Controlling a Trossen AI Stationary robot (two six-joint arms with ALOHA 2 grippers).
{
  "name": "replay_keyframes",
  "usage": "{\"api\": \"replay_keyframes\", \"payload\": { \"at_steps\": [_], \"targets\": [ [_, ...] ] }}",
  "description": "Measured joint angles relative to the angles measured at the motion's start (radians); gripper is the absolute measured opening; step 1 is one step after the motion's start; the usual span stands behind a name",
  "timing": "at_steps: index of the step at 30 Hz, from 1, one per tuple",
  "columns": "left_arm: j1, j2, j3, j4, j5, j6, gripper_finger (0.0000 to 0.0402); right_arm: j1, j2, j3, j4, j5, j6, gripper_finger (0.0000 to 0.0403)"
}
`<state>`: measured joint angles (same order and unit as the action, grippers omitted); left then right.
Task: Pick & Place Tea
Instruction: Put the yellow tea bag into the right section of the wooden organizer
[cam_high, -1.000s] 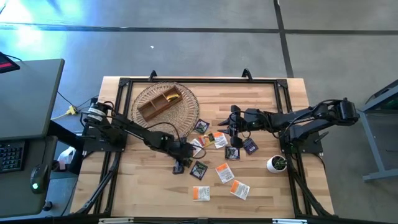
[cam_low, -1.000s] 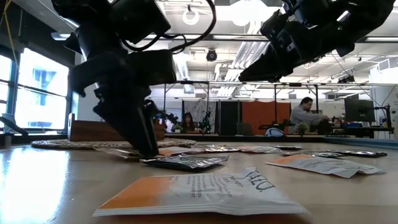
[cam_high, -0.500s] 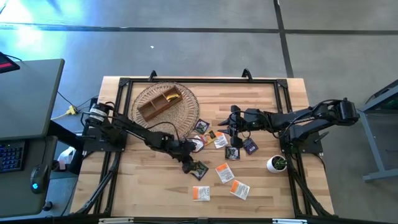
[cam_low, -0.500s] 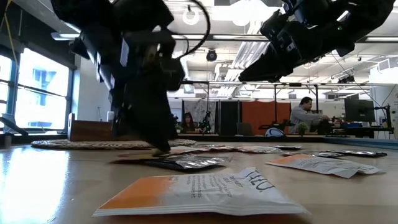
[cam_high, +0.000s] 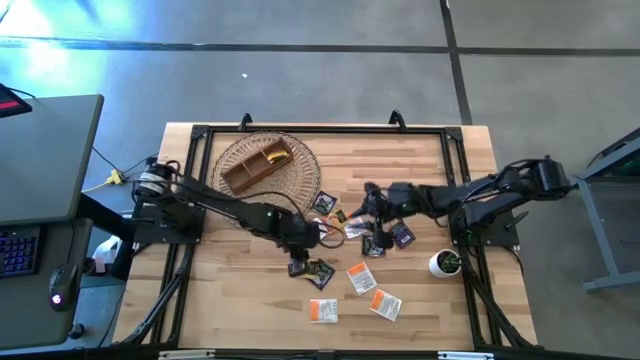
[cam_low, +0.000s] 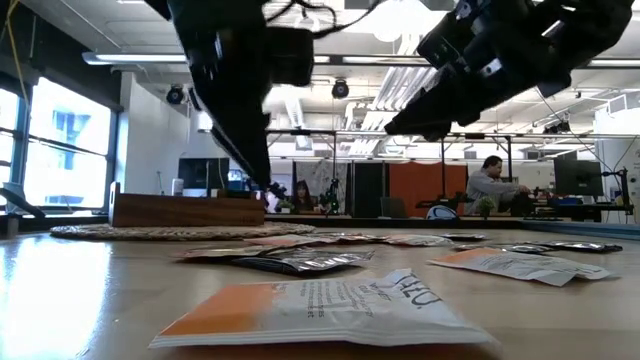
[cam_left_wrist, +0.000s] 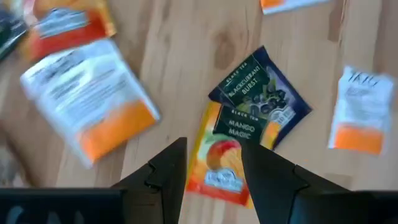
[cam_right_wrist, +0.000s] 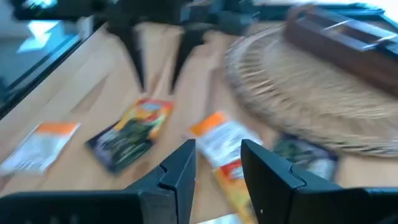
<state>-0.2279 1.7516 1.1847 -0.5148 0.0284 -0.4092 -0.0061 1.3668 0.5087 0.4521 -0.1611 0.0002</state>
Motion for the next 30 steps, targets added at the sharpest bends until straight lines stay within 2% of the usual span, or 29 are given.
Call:
{"api": "replay_keyframes", "payload": {
  "at_steps": [7, 10, 20, 25, 30],
  "targets": [
    [0.006, 0.078, -0.005, 0.023, 0.057, 0.140, 0.0152, 0.118, 0.159, 0.009, 0.165, 0.047, -0.065, 0.0124],
    [0.011, 0.130, 0.002, 0.074, 0.093, 0.160, 0.0152, 0.137, 0.188, 0.026, 0.173, 0.039, -0.061, 0.0124],
    [0.019, 0.199, 0.003, 0.066, 0.069, 0.183, 0.0152, 0.183, 0.217, 0.029, 0.199, 0.039, -0.024, 0.0124],
    [0.026, 0.201, 0.003, 0.075, 0.036, 0.021, 0.0152, 0.205, 0.284, 0.029, 0.300, 0.038, -0.014, 0.0122],
    [0.045, 0.202, 0.002, 0.115, 0.009, -0.282, 0.0152, 0.205, 0.368, 0.062, 0.353, 0.036, 0.004, 0.0104]
  ]
}}
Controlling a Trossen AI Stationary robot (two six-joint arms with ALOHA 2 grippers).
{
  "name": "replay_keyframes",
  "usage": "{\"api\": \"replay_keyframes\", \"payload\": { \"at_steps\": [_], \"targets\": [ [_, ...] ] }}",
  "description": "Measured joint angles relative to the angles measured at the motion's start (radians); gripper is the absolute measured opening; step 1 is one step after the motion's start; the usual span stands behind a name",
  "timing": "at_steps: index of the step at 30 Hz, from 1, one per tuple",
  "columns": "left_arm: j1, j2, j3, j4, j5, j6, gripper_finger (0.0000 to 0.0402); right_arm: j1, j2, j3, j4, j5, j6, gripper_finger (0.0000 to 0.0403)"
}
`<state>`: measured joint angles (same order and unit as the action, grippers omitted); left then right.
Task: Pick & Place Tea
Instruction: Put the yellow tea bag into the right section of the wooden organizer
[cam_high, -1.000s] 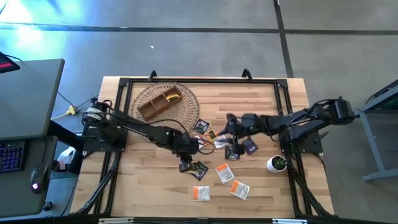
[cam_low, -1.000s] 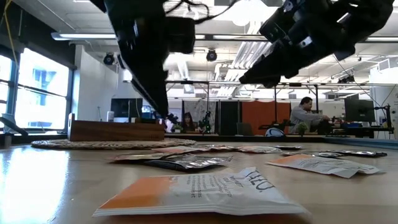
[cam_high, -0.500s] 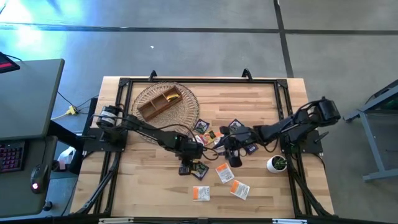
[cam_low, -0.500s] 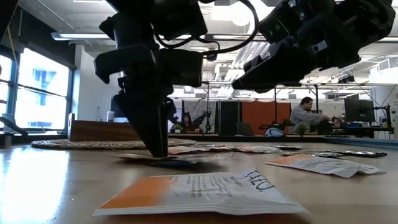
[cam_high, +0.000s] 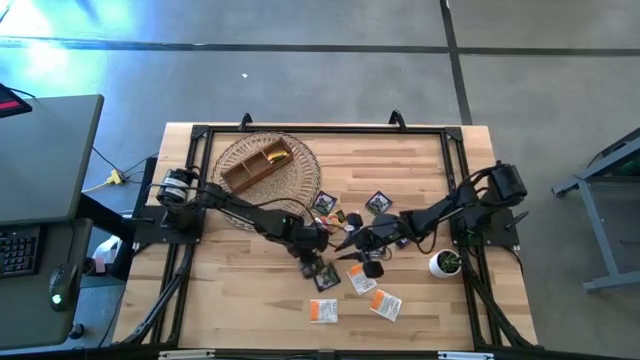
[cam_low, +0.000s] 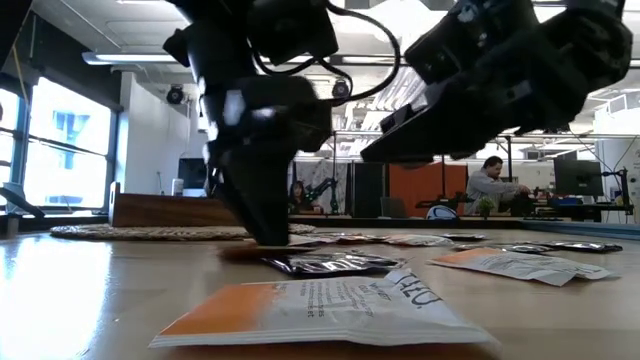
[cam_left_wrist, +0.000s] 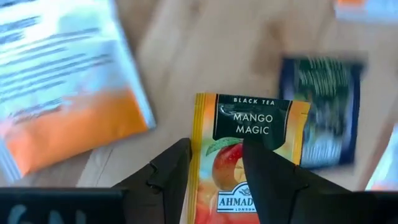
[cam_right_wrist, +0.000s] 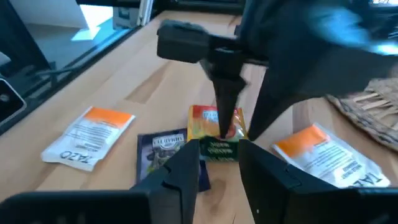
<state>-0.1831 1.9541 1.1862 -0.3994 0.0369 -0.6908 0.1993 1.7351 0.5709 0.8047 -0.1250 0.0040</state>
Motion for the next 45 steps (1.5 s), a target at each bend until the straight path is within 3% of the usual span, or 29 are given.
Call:
{"api": "replay_keyframes", "payload": {
  "at_steps": [5, 9, 14, 22, 32, 40, 45],
  "targets": [
    [0.006, 0.001, -0.001, 0.045, -0.029, -0.170, 0.0152, 0.000, 0.080, 0.065, -0.012, -0.027, 0.025, 0.0078],
    [0.006, 0.002, 0.003, 0.079, -0.070, -0.183, 0.0152, 0.000, 0.103, 0.101, -0.063, -0.065, 0.039, 0.0060],
    [0.007, 0.001, 0.033, 0.078, -0.078, -0.151, 0.0152, -0.001, 0.091, 0.102, -0.144, -0.022, 0.005, 0.0052],
    [0.008, 0.001, 0.030, 0.086, -0.096, -0.143, 0.0152, -0.003, 0.066, 0.101, -0.242, -0.040, -0.316, 0.0090],
    [0.014, 0.000, 0.028, 0.102, -0.084, -0.172, 0.0152, -0.001, 0.056, 0.102, -0.283, 0.000, -0.495, 0.0148],
    [0.016, 0.000, 0.028, 0.122, -0.048, -0.204, 0.0152, -0.002, 0.056, 0.102, -0.328, 0.021, -0.574, 0.0152],
    [0.016, 0.001, 0.027, 0.197, -0.016, -0.205, 0.0152, -0.003, 0.056, 0.102, -0.374, 0.122, -0.660, 0.0143]
  ]
}}
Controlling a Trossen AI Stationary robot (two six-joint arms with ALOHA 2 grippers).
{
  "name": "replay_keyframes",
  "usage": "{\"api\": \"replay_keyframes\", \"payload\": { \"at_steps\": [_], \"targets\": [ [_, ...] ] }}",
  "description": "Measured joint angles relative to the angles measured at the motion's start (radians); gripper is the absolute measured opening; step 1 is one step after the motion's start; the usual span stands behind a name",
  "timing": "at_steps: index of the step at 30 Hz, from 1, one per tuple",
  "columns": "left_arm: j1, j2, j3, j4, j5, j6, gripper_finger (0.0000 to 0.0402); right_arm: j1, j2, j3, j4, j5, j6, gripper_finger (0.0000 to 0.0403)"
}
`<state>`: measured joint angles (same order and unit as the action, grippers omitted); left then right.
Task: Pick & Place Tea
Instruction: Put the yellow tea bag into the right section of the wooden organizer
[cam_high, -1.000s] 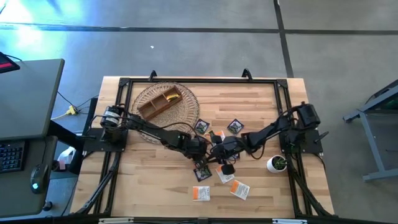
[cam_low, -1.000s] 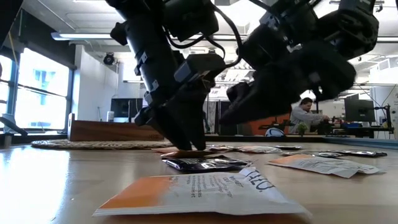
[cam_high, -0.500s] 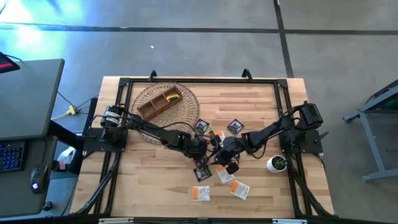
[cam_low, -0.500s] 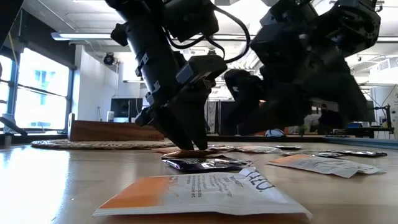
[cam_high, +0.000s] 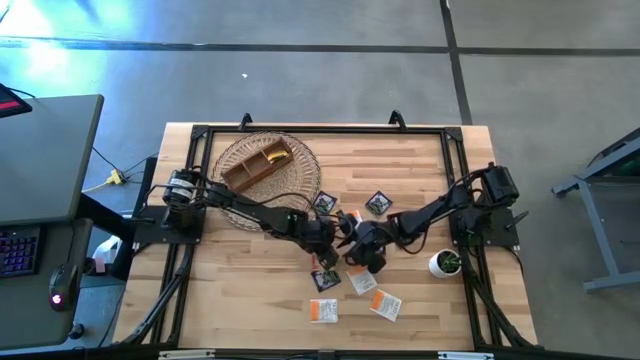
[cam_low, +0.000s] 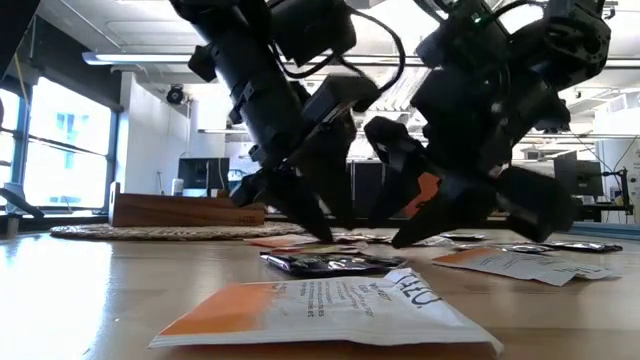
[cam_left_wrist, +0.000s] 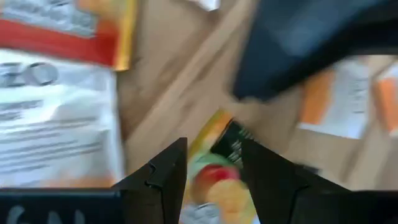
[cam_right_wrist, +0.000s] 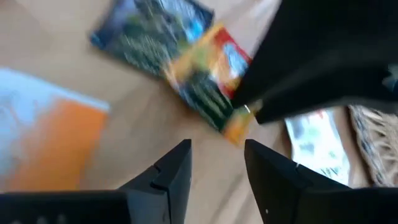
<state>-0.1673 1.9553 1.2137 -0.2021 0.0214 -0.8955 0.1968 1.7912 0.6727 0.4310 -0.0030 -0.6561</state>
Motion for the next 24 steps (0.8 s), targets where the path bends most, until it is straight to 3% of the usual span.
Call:
{"api": "replay_keyframes", "payload": {
  "at_steps": [6, 15, 24],
  "targets": [
    [-0.001, 0.000, 0.000, 0.051, 0.026, 0.022, 0.0152, 0.005, 0.001, 0.000, 0.012, -0.027, -0.001, 0.0134],
    [-0.001, -0.054, 0.015, 0.025, 0.021, 0.439, 0.0152, 0.008, 0.001, 0.000, 0.010, 0.024, 0.013, 0.0129],
    [0.037, -0.033, 0.093, -0.114, 0.090, 0.728, 0.0152, 0.014, -0.020, 0.002, -0.097, 0.030, 0.203, 0.0128]
  ]
}}
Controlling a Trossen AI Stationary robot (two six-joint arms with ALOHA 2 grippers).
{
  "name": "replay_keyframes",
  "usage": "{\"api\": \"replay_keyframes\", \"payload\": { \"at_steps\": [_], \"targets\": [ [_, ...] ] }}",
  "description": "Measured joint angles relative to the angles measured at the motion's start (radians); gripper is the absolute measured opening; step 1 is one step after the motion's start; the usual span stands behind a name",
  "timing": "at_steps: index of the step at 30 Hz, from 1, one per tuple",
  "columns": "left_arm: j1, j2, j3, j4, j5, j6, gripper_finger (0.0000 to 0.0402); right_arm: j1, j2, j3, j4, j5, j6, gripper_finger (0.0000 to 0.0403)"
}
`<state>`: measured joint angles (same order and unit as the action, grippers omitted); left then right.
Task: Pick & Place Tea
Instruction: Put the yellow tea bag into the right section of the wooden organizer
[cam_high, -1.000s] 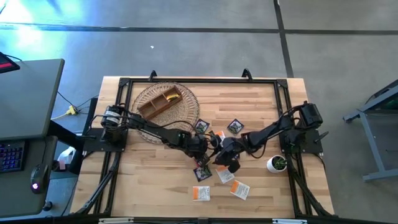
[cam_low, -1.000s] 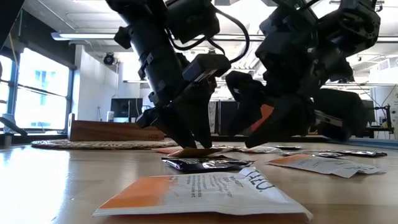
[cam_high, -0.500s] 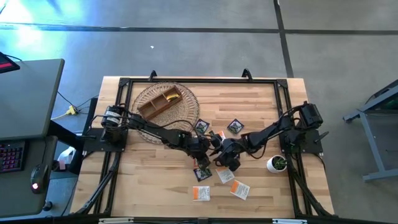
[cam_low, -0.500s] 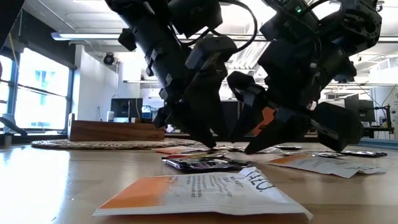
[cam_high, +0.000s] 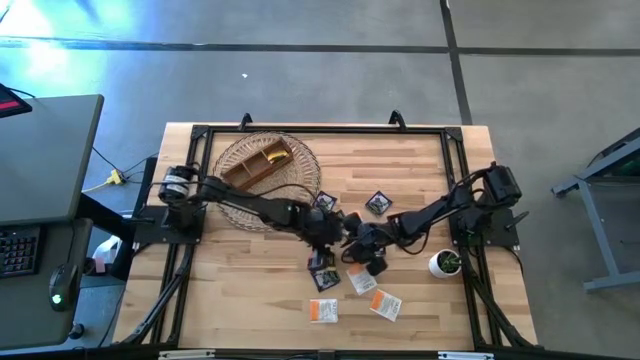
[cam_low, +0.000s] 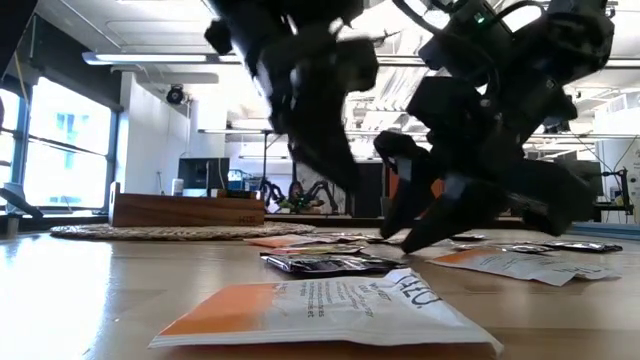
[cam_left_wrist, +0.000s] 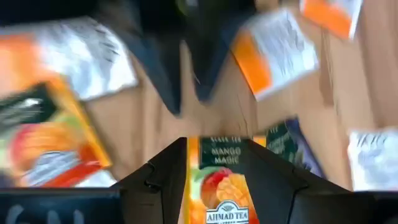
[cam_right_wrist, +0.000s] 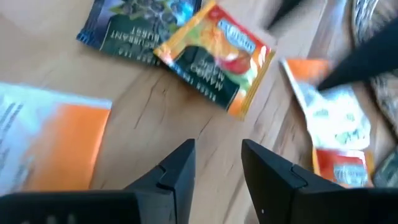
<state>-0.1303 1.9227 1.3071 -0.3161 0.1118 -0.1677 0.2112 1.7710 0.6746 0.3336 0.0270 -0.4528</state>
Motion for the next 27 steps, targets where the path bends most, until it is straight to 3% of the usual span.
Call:
{"api": "replay_keyframes", "payload": {
  "at_steps": [5, 12, 24, 27],
  "targets": [
    [0.027, 0.031, 0.001, -0.003, 0.088, 0.033, 0.0152, 0.035, -0.101, -0.004, -0.112, 0.051, 0.010, 0.0115],
    [0.031, 0.073, -0.001, -0.032, 0.107, 0.085, 0.0152, 0.073, -0.224, -0.002, -0.142, -0.015, 0.132, 0.0071],
    [0.032, 0.124, 0.004, -0.007, 0.086, 0.086, 0.0152, 0.085, -0.225, -0.003, -0.177, -0.028, 0.165, 0.0003],
    [0.032, 0.126, 0.002, 0.040, 0.079, -0.035, 0.0152, 0.085, -0.224, -0.003, -0.173, -0.027, 0.164, 0.0006]
  ]
}}
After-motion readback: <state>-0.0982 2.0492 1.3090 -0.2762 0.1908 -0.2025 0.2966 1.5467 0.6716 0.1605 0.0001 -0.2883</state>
